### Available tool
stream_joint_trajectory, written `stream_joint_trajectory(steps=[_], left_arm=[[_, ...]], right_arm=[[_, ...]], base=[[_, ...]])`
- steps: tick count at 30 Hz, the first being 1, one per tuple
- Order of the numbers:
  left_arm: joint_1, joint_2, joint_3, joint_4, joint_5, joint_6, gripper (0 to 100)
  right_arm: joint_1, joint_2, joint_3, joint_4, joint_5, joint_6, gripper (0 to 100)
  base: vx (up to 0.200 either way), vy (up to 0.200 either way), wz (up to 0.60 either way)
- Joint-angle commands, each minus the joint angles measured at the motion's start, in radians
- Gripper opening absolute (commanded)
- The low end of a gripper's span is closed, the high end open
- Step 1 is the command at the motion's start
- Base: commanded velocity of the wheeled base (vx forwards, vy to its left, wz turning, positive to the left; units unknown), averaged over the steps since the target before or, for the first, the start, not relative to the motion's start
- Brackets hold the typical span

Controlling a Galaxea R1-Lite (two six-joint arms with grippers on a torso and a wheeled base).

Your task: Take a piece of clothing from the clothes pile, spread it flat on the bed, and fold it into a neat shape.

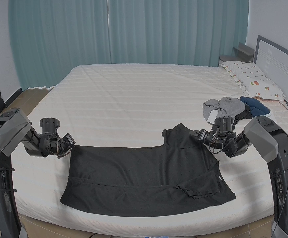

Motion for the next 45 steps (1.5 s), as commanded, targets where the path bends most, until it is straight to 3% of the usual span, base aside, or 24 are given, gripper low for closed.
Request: stream_joint_trajectory(steps=[1, 18, 30, 31, 45], left_arm=[[0.006, -0.002, -0.005, 0.000, 0.009, 0.007, 0], [0.000, -0.006, 0.007, 0.001, 0.142, 0.065, 0], [-0.001, -0.002, 0.007, 0.001, 0.146, 0.071, 0], [-0.001, -0.002, 0.007, 0.001, 0.146, 0.070, 0], [-0.001, -0.005, 0.006, 0.003, 0.142, 0.068, 0]], right_arm=[[0.001, -0.003, 0.020, -0.005, 0.001, 0.000, 100], [0.007, -0.009, 0.021, -0.031, 0.001, 0.000, 100], [0.013, -0.004, 0.012, -0.028, 0.007, 0.000, 100], [0.013, -0.004, 0.010, -0.028, 0.007, 0.000, 0], [0.001, -0.046, 0.049, -0.022, 0.010, -0.002, 0]], base=[[0.000, 0.000, 0.00], [0.000, 0.000, 0.00], [0.000, 0.000, 0.00], [0.000, 0.000, 0.00], [0.000, 0.000, 0.00]])
